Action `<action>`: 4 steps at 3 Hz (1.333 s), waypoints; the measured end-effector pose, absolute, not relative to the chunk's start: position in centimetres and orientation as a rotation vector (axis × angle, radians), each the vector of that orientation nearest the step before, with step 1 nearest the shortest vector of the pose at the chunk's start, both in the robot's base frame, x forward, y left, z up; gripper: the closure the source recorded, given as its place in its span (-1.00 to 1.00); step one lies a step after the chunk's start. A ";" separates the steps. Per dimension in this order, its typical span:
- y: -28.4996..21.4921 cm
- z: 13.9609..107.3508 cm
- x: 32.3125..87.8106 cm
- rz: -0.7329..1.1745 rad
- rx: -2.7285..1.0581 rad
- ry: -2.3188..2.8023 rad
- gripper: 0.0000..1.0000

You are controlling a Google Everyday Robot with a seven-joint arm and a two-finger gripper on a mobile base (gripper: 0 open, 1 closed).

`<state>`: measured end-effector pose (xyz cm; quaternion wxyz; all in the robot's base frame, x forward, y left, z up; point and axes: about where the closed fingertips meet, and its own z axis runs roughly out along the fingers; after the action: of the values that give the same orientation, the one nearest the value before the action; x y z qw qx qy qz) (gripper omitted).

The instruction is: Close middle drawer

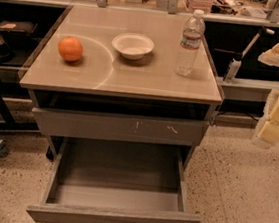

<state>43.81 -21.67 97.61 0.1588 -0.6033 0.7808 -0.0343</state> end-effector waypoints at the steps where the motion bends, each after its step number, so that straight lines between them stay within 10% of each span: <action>1: -21.7 97.6 43.8 -0.098 -1.725 2.232 -1.00; 4: -21.7 97.6 43.8 -0.098 -1.725 2.232 0.30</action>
Offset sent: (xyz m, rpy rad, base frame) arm 0.0000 0.0000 0.0000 0.0000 0.0000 0.0000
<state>43.81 -21.67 97.61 0.1589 -0.6033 0.7808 -0.0343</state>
